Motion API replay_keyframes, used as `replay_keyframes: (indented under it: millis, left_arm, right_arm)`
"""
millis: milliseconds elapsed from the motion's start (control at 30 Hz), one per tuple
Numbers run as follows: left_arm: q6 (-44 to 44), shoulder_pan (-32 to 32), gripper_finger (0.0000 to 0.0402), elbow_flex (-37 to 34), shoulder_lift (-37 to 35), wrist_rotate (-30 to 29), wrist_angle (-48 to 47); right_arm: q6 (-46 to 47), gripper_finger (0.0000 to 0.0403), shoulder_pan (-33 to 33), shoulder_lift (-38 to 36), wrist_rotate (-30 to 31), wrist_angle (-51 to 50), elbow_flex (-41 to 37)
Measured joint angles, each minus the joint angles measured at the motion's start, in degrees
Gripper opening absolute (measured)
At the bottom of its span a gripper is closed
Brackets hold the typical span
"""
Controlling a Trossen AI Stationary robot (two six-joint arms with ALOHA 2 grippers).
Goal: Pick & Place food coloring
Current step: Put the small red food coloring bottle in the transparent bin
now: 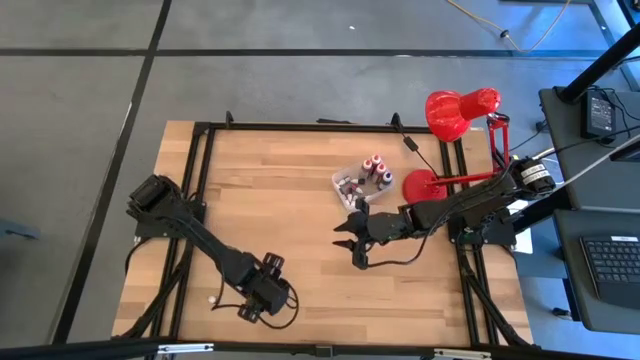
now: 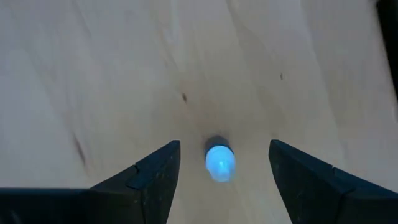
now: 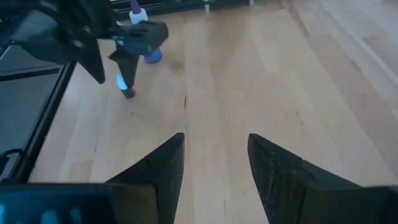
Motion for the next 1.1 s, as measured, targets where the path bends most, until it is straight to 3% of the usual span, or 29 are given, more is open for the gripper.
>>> replay_keyframes:
  millis: [333, 1100]
  left_arm:
    - [-1.7, 0.0, 0.0202, 0.0, 3.1, 0.6, -0.4]
    - [-1.7, 0.2, 0.0063, 0.2, 3.1, 0.9, -0.4]
  right_arm:
    - [0.6, 0.0179, 0.1, 0.0, 0.1, 0.1, 0.0]
    - [1.3, 0.0179, 0.0, 0.0, 0.1, 0.1, 0.0]
